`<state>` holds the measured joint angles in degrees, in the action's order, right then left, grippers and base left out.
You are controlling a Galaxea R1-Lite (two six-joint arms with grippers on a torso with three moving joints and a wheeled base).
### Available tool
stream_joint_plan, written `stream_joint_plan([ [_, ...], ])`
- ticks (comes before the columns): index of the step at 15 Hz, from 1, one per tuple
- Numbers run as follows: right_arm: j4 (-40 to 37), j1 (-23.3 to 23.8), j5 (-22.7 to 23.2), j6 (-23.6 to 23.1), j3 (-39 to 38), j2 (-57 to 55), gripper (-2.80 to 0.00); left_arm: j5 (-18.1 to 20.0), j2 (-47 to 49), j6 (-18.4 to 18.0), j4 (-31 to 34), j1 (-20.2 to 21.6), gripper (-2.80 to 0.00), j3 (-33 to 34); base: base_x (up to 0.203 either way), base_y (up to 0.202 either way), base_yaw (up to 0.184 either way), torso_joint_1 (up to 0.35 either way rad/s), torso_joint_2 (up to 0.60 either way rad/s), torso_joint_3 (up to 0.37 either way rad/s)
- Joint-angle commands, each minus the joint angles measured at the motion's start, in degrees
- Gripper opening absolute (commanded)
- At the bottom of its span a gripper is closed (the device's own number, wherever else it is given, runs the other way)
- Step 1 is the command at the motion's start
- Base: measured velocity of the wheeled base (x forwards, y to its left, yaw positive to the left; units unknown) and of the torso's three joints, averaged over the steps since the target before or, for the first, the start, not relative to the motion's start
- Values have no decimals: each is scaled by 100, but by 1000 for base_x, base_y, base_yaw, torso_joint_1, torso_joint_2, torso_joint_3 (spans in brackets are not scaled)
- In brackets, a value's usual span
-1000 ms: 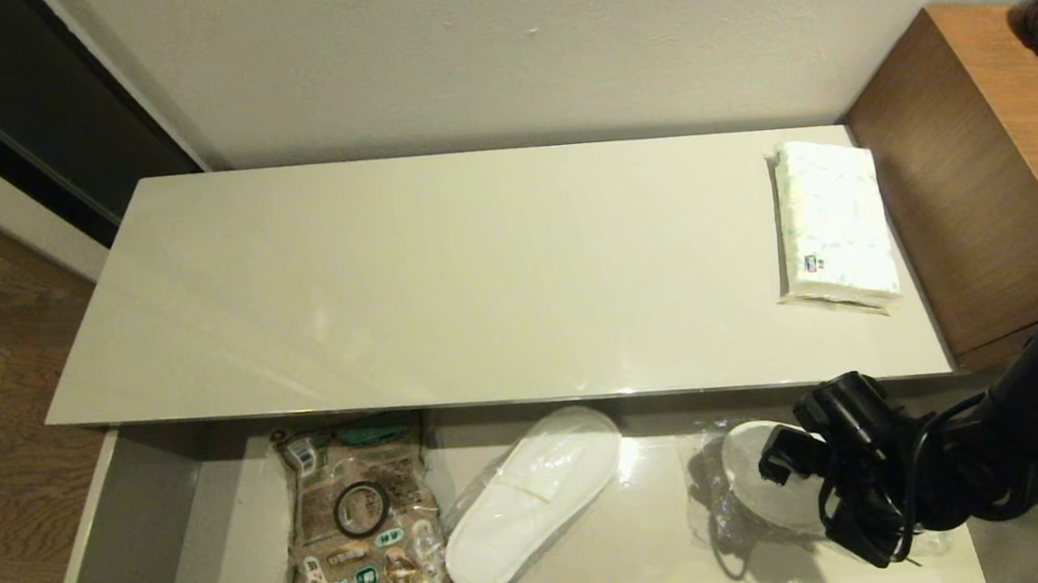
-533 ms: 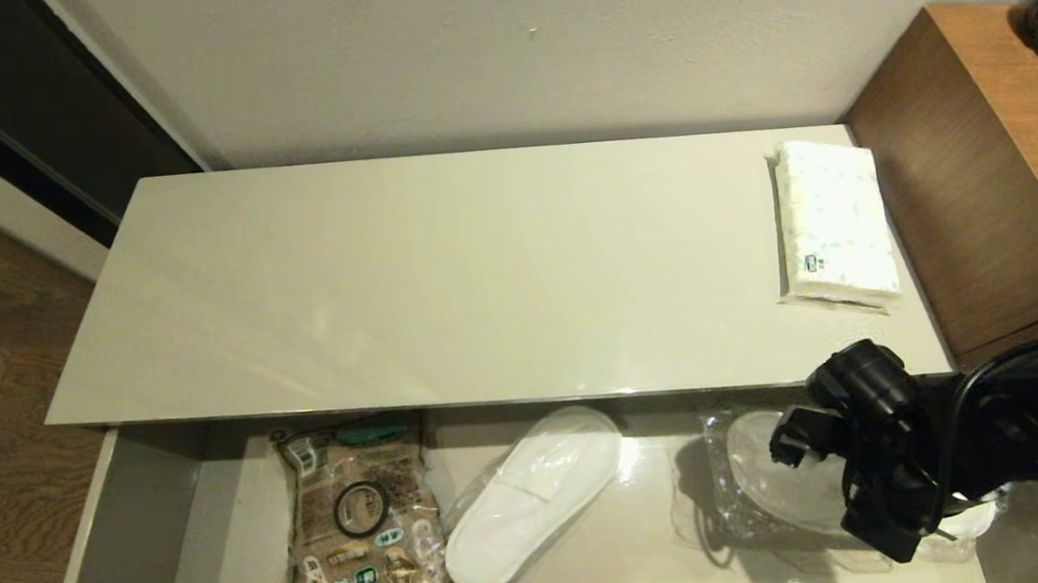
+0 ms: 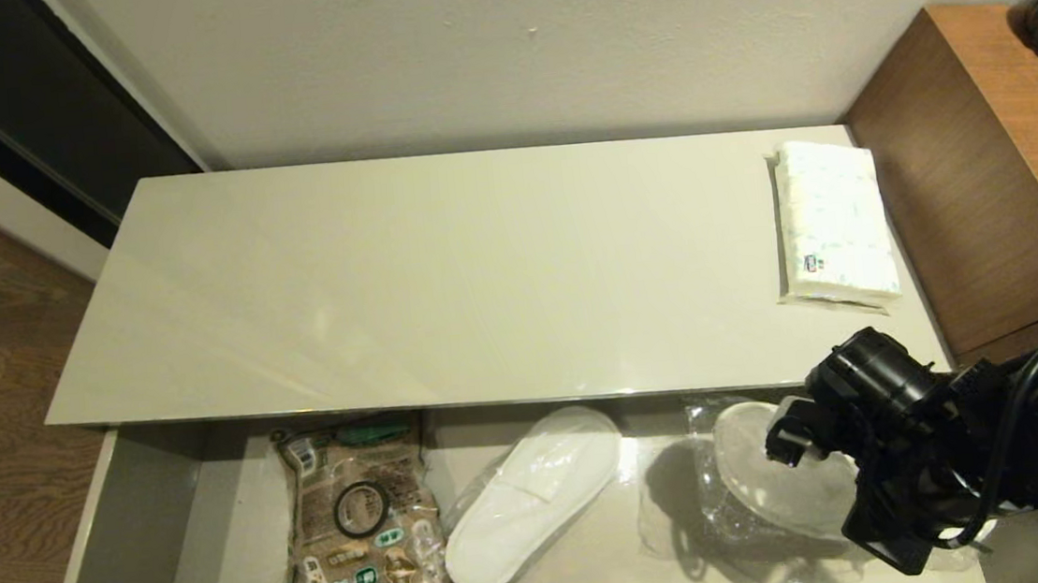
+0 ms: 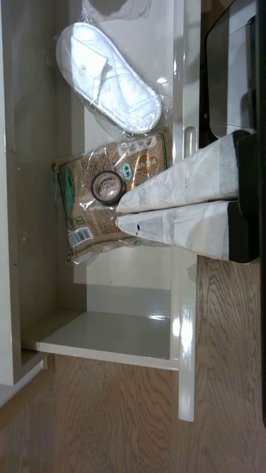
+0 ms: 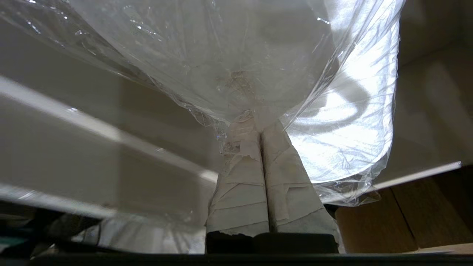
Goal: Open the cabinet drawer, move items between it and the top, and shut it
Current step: Place the disposable slippers on the table
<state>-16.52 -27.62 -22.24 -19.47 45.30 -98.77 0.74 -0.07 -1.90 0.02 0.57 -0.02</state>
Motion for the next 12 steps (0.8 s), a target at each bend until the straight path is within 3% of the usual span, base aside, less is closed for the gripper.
stream_joint_plan([
  [1, -658, -245, -16, 220, 436, 296, -280, 4, 7, -3, -2, -4, -280, 2, 0, 0, 0, 0, 0, 0],
  [7, -2569, -770, -27, 1029, 2247, 700, -280, 5, 7, -3, -2, -11, -280, 1, 0, 0, 0, 0, 0, 0],
  [12, -3461, -866, -152, 1241, 4541, 337, -280, 4, 7, -3, -2, -4, -280, -1, 0, 0, 0, 0, 0, 0],
])
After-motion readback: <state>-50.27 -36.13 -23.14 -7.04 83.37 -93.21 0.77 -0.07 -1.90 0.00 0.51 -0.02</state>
